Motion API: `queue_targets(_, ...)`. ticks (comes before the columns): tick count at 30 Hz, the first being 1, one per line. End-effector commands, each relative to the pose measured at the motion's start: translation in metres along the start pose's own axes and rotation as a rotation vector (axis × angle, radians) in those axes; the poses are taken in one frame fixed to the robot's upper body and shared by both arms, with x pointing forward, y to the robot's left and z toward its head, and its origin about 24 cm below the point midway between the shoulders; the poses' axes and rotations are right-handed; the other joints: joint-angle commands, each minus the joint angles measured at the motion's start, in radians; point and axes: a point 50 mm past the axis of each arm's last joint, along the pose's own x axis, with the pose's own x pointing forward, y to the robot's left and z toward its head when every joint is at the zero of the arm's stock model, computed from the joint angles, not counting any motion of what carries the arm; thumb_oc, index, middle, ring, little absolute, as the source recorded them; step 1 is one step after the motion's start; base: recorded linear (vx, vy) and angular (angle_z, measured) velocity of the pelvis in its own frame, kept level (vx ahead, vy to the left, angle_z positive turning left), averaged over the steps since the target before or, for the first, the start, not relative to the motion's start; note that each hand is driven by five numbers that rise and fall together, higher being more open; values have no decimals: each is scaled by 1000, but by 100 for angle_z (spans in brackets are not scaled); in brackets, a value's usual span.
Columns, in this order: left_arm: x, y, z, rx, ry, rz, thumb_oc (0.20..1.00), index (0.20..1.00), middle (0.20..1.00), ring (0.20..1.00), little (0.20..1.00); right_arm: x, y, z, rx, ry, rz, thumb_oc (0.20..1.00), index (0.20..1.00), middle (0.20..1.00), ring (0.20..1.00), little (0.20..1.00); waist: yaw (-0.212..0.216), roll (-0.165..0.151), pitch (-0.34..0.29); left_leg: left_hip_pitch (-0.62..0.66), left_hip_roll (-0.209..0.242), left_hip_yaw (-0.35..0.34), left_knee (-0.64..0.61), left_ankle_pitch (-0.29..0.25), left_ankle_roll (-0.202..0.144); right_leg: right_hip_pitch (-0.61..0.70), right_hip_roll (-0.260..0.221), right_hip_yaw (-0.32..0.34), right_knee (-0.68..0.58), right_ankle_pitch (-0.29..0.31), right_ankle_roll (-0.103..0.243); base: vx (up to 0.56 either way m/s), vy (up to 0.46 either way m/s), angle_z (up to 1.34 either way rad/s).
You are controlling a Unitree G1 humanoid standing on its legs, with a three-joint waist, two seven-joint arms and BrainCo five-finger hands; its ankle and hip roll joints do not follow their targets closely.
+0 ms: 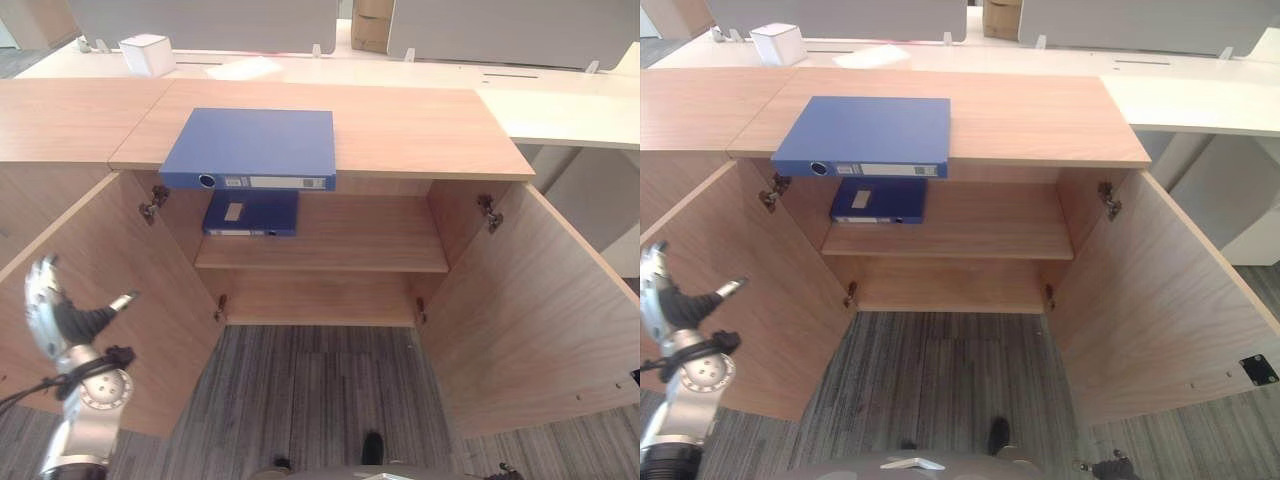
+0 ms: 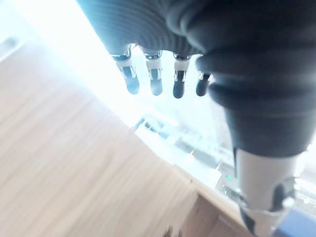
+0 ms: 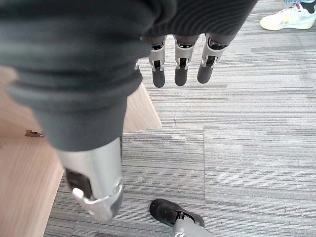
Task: Put the empty folder in the office cabinet
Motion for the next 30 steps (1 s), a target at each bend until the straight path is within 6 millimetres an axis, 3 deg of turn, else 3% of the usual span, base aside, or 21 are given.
queue_targets(1,35,48,34,239,-248,263,1000,1000,1000,1000,1000,2,6,10,-17,-16,1,1000,1000,1000,1000,1000,-11,-40,-27,-45,-13,-11,-5,-81,-39,78,-82,23,2,-107,97,43,-2,0)
queue_targets(6,46,66,56,320,-381,327,1000,1000,1000,1000,1000,2,3,8,-43,-16,1,1000,1000,1000,1000,1000,-17,-30,-35,-37,-9,-9,-5,-84,-42,83,-80,25,2,-111,98,10,0,0)
queue_targets(9,46,66,56,321,-382,327,1000,1000,1000,1000,1000,2,3,8,-43,-16,2,1000,1000,1000,1000,1000,-17,-31,-35,-37,-9,-9,-5,-84,-42,83,-79,25,2,-111,97,9,-4,-4)
queue_targets(11,61,69,71,403,-493,266,1000,1000,1000,1000,1000,2,-3,10,-64,-27,-3,1000,1000,1000,1000,1000,-37,-21,-44,-32,-6,-4,-5,-84,-45,87,-77,25,2,-111,98,15,-7,-4)
queue_targets(19,78,47,72,561,-563,55,1000,1000,1000,1000,1000,1,-10,12,-75,-48,-11,1000,1000,1000,1000,1000,-70,-16,-51,-34,1,11,-5,-80,-50,81,-72,30,2,-107,102,-2,-3,-2)
queue_targets(30,79,26,69,506,-511,-6,1000,1000,1000,1000,1000,0,-13,-2,-55,-4,-31,1000,1000,1000,1000,1000,-90,-23,-50,-33,6,29,-5,-84,-51,74,-67,39,2,-109,104,-3,-3,-6)
